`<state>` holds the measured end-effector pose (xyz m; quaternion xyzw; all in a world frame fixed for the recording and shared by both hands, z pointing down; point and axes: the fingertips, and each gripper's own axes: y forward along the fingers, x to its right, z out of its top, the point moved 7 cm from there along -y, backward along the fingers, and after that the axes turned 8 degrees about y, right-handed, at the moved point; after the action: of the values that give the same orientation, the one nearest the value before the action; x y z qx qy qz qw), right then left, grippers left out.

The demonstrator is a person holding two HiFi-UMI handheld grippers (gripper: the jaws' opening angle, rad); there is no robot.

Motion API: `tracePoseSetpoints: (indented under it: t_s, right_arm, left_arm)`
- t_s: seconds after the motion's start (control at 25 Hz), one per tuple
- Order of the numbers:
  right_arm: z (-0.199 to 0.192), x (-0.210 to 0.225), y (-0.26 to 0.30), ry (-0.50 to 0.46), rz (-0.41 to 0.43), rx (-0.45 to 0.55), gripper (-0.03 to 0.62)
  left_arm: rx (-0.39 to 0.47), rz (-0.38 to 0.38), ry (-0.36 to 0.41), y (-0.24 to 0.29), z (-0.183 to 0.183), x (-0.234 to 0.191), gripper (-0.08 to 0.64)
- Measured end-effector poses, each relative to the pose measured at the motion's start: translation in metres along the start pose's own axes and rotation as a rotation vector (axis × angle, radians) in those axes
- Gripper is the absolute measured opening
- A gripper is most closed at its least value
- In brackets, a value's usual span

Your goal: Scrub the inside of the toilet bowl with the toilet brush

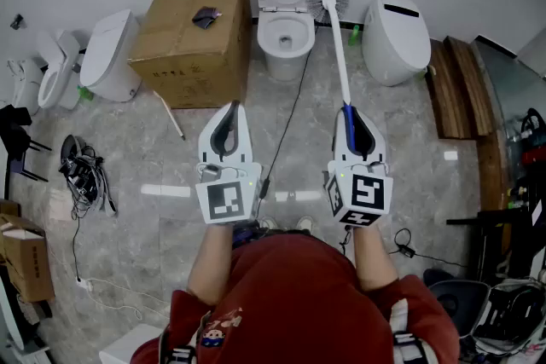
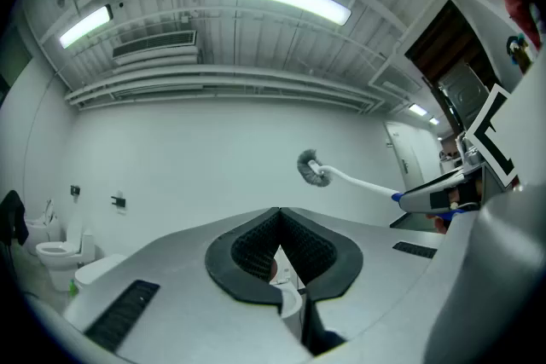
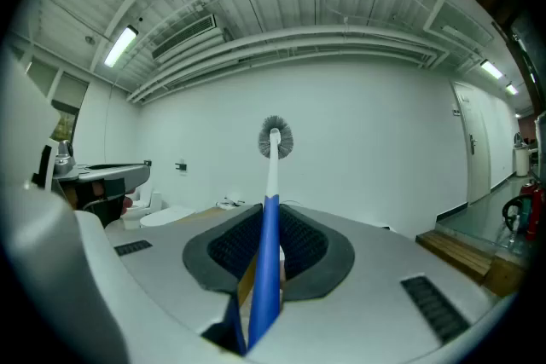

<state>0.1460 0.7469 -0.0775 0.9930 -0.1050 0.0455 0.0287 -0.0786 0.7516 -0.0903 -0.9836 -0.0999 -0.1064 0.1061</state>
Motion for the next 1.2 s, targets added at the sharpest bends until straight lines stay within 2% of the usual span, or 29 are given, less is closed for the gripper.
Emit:
tracePoseSetpoints:
  t_s: [0.44, 0.84, 1.2]
  right_arm:
    - [0.002, -0.015, 0.012, -0.016, 0.002, 0.013, 0.061]
    - [-0.007, -0.040, 0.012, -0.004, -0.038, 0.011, 0.061]
    - [-0.024, -0.027, 0.048, 0.029, -0.060, -0.034, 0.061]
  left_arm:
    - [0.020, -0.003, 0.008, 0.006, -0.001, -0.018, 0.012]
    - [0.025, -0.030, -0.013, 0.000, -0.012, -0.044, 0.012]
    - [0.001, -0.048, -0.013, 0.038, -0.036, -0.045, 0.012]
